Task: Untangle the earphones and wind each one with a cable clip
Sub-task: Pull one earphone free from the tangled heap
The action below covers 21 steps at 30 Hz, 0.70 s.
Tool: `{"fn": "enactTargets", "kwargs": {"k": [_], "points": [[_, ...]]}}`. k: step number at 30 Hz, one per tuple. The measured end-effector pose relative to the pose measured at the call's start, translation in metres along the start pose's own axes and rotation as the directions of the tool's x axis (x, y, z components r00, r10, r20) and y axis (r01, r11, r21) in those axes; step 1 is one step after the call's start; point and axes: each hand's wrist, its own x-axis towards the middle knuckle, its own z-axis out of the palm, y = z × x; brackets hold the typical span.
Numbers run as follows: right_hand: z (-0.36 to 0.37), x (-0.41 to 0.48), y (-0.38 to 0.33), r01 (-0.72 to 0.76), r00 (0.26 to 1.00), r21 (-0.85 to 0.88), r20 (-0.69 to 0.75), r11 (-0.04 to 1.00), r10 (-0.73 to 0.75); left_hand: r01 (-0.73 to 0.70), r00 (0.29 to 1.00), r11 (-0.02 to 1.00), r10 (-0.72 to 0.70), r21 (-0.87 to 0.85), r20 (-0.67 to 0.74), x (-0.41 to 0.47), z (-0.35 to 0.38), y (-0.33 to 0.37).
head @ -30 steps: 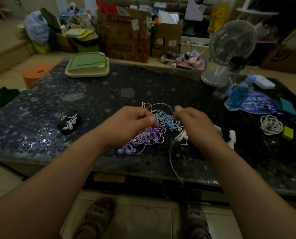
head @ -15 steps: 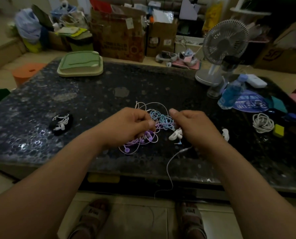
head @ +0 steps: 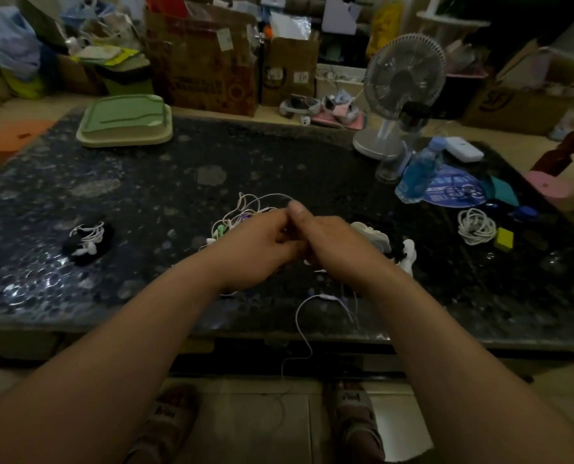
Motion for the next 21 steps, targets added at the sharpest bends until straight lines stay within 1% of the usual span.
{"fn": "enactTargets", "kwargs": {"k": [3, 4, 6, 8, 10, 12, 14, 16, 18, 21], "points": [[-0.009, -0.007, 0.013, 0.003, 0.999, 0.078, 0.036, 0.997, -0.006, 0.043, 0.992, 0.996, -0.052, 0.077, 0.117, -0.003, -0.008, -0.005], [-0.012, -0.009, 0.017, 0.003, 0.998, 0.092, 0.065, 0.996, -0.009, 0.057, 0.989, 0.993, -0.070, 0.099, 0.127, -0.006, -0.009, -0.006], [-0.020, -0.012, 0.019, 0.039, 0.991, 0.093, 0.124, 0.995, -0.050, 0.101, 0.991, 0.992, -0.107, 0.075, 0.079, -0.009, -0.012, -0.006], [-0.028, -0.013, 0.019, 0.097, 0.983, 0.040, 0.152, 0.995, -0.102, 0.135, 0.990, 0.990, -0.133, -0.044, 0.039, -0.010, -0.015, -0.006], [-0.034, -0.015, 0.017, 0.133, 0.984, 0.001, 0.119, 0.991, -0.132, 0.132, 0.990, 0.984, -0.124, -0.119, 0.073, -0.011, -0.018, -0.007], [-0.039, -0.013, 0.016, 0.179, 0.982, -0.021, 0.056, 0.984, -0.178, 0.112, 0.985, 0.987, -0.095, -0.117, 0.142, -0.013, -0.019, -0.006], [-0.041, -0.013, 0.015, 0.214, 0.977, -0.032, 0.022, 0.976, -0.213, 0.115, 0.977, 0.980, -0.083, -0.159, 0.197, -0.015, -0.018, -0.005], [-0.038, -0.012, 0.017, 0.232, 0.973, -0.012, 0.005, 0.973, -0.231, 0.129, 0.970, 0.964, -0.073, -0.233, 0.232, -0.018, -0.016, -0.004], [-0.037, -0.011, 0.018, 0.241, 0.970, 0.039, -0.044, 0.970, -0.239, 0.141, 0.965, 0.943, -0.063, -0.303, 0.253, -0.019, -0.013, -0.002], [-0.037, -0.010, 0.020, 0.255, 0.964, 0.099, -0.111, 0.962, -0.244, 0.167, 0.964, 0.882, -0.052, -0.440, 0.260, -0.021, -0.008, 0.001]]}}
